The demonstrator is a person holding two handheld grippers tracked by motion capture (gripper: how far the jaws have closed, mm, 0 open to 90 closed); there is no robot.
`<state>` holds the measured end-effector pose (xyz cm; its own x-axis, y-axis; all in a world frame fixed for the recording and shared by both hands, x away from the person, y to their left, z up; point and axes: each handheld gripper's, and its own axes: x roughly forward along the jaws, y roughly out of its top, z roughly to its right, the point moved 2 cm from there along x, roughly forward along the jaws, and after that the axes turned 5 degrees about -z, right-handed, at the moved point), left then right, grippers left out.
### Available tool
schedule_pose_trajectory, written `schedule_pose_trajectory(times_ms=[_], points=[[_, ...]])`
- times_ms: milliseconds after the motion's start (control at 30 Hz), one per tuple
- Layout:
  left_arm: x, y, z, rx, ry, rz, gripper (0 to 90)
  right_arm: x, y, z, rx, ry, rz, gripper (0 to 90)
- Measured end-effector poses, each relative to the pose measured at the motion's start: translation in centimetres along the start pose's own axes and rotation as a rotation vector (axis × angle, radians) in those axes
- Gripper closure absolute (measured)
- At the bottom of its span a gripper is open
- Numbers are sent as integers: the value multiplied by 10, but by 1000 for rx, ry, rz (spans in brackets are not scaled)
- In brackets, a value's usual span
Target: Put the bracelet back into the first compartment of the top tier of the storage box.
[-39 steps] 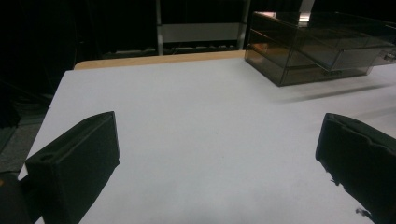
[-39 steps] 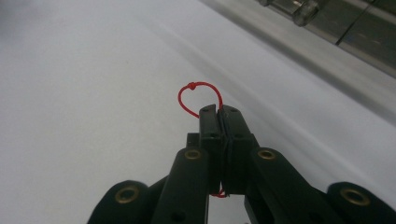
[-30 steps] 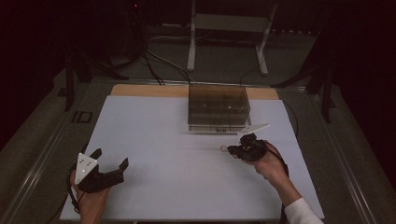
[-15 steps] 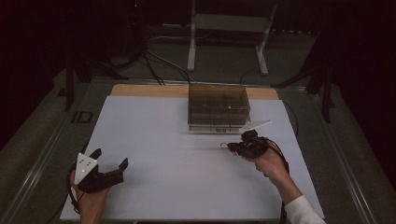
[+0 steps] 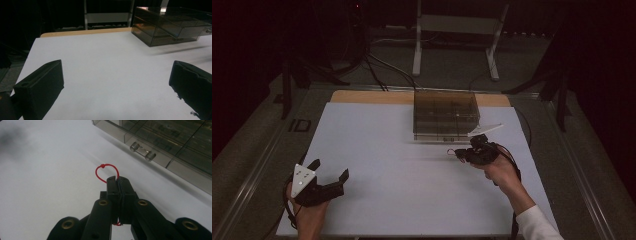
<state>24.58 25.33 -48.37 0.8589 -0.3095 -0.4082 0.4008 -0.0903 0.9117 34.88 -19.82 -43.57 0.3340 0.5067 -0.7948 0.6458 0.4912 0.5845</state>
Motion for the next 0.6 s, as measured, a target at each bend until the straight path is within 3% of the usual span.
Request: schedule_pose_trajectory(times_ms=[600], points=[[0, 0, 0, -3, 1, 2, 11, -7, 13, 5, 31, 24, 31, 893]])
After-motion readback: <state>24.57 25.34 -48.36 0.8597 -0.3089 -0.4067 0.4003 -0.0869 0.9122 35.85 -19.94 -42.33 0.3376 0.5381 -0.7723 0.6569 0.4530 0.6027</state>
